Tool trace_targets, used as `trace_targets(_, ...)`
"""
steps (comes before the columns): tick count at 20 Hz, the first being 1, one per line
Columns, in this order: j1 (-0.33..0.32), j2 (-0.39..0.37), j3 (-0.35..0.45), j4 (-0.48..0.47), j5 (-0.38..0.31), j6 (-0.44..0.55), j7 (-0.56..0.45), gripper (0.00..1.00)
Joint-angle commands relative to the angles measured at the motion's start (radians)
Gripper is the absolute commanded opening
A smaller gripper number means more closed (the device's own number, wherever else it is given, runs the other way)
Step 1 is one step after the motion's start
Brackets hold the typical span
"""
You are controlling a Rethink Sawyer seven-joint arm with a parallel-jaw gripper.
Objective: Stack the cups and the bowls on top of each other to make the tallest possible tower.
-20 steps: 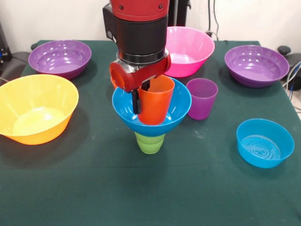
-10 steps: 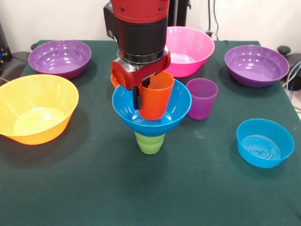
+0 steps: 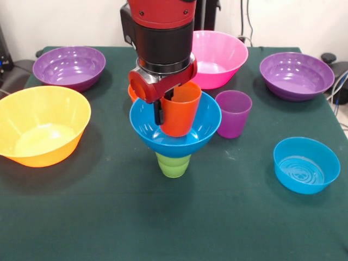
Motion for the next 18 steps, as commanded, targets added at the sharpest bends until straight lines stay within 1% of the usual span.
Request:
trace_targets(1,0.005,0.009,0.038,-0.018,-0.077,0.053,-0.191,0.00)
trace_targets(18,0.005,0.003,0.045,-0.017,-0.089,0.009,-0.193,0.00)
